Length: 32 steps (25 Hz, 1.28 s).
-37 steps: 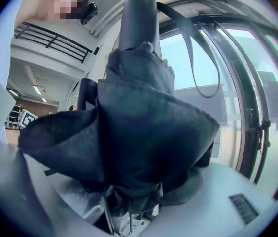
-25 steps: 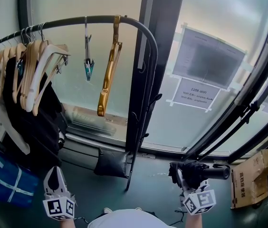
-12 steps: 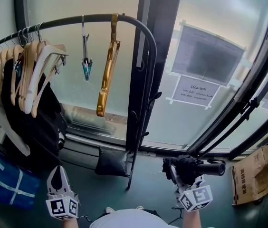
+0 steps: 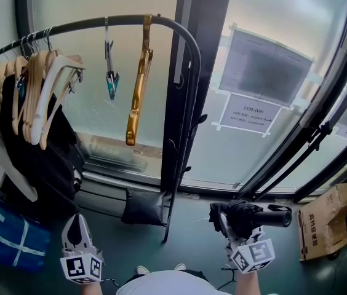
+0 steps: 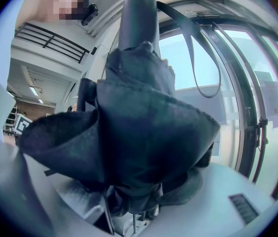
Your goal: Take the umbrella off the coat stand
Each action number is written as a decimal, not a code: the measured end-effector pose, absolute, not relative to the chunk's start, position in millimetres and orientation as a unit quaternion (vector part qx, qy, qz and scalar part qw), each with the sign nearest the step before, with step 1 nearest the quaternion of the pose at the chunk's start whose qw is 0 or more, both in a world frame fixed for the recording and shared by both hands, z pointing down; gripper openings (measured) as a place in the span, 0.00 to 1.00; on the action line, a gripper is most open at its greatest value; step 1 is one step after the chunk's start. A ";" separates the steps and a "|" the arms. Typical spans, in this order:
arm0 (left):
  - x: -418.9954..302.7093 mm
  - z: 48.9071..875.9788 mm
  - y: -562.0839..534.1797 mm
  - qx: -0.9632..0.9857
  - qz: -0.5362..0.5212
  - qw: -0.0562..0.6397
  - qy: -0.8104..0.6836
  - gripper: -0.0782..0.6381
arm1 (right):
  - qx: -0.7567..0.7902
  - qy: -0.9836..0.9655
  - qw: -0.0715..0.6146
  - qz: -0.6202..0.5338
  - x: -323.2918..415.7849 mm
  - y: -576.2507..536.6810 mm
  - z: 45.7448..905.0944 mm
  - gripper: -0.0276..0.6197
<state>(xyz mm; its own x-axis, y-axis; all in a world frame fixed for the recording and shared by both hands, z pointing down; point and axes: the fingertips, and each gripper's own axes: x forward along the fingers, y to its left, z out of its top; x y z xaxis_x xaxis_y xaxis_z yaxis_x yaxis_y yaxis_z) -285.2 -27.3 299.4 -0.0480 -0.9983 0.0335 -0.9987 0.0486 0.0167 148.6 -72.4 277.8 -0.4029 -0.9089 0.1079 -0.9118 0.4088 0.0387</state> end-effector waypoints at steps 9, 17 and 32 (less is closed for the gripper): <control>-288.3 305.5 -15.1 0.700 0.009 0.028 -0.713 0.14 | 0.551 -0.832 0.062 0.018 142.4 -53.4 282.1 0.45; -294.4 307.5 -1.1 0.708 0.017 0.031 -0.705 0.14 | 0.554 -0.830 0.063 0.026 128.9 -32.9 287.9 0.44; -302.4 311.7 -6.4 0.727 0.022 0.030 -0.686 0.14 | 0.570 -0.819 0.057 0.033 118.3 -18.7 295.0 0.44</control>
